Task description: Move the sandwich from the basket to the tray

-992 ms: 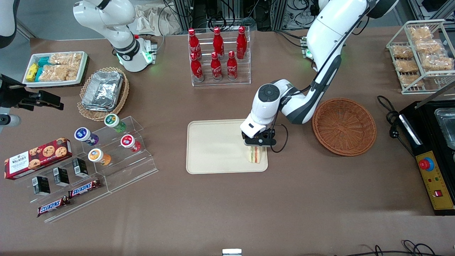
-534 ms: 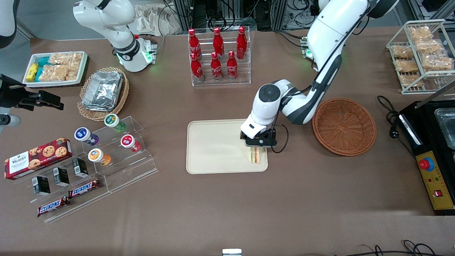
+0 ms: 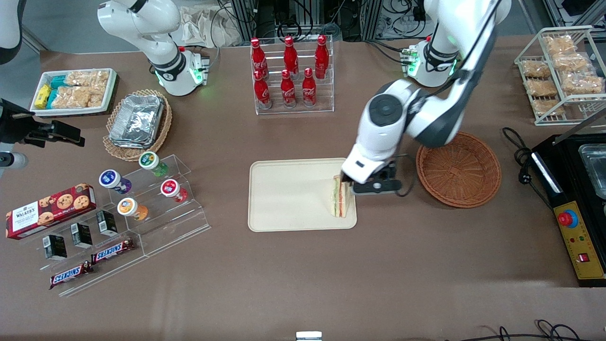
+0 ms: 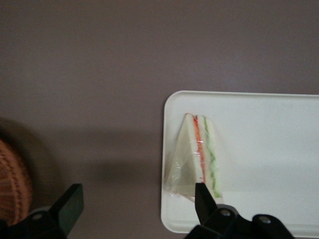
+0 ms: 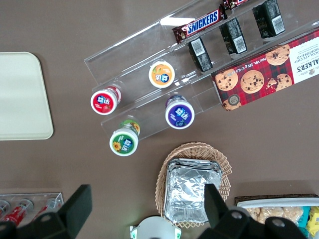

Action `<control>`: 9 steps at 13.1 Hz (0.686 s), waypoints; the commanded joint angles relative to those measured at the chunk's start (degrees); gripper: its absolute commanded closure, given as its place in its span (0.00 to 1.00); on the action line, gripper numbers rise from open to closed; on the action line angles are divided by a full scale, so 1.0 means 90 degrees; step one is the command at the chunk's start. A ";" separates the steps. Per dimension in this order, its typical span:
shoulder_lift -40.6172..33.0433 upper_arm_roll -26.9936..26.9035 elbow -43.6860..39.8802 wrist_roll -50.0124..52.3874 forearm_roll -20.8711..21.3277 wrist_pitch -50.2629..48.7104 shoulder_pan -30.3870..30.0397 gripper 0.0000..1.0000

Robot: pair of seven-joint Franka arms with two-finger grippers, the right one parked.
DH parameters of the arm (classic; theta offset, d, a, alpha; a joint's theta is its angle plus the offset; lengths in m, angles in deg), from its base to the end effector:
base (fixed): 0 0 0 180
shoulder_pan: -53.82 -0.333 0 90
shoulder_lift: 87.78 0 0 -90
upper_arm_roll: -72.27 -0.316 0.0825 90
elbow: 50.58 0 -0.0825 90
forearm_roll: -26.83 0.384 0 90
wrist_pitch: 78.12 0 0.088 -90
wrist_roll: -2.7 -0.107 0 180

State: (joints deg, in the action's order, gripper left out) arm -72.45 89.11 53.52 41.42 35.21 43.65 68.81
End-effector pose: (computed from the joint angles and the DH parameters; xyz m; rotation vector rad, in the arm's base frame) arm 0.5446 -0.3168 0.4024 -3.1287 -0.0914 -0.1145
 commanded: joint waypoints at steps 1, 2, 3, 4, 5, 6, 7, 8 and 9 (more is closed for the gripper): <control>-0.0958 0.0004 0.0172 -0.0844 -0.0520 -0.0812 -0.0686 0.01; -0.1164 0.0014 0.0152 -0.0932 -0.0540 -0.0960 -0.0940 0.01; -0.1330 0.0014 0.0114 -0.1030 -0.0550 -0.1029 -0.1146 0.01; -0.1457 0.0004 0.0074 -0.1099 -0.0550 -0.1185 -0.1322 0.01; -0.1507 0.0004 -0.0061 -0.1119 -0.0550 -0.1341 -0.1527 0.01; -0.1507 0.0004 -0.0188 -0.1196 -0.0550 -0.1526 -0.1742 0.01; -0.1517 0.0004 -0.0257 -0.1265 -0.0550 -0.1625 -0.1860 0.01; -0.1575 -0.0006 -0.0268 -0.1381 -0.0550 -0.1635 -0.2006 0.01; -0.1605 -0.0102 -0.0277 -0.1614 -0.0588 -0.1635 -0.2007 0.01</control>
State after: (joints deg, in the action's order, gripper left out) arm -86.35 88.25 52.00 29.75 31.19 30.38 51.92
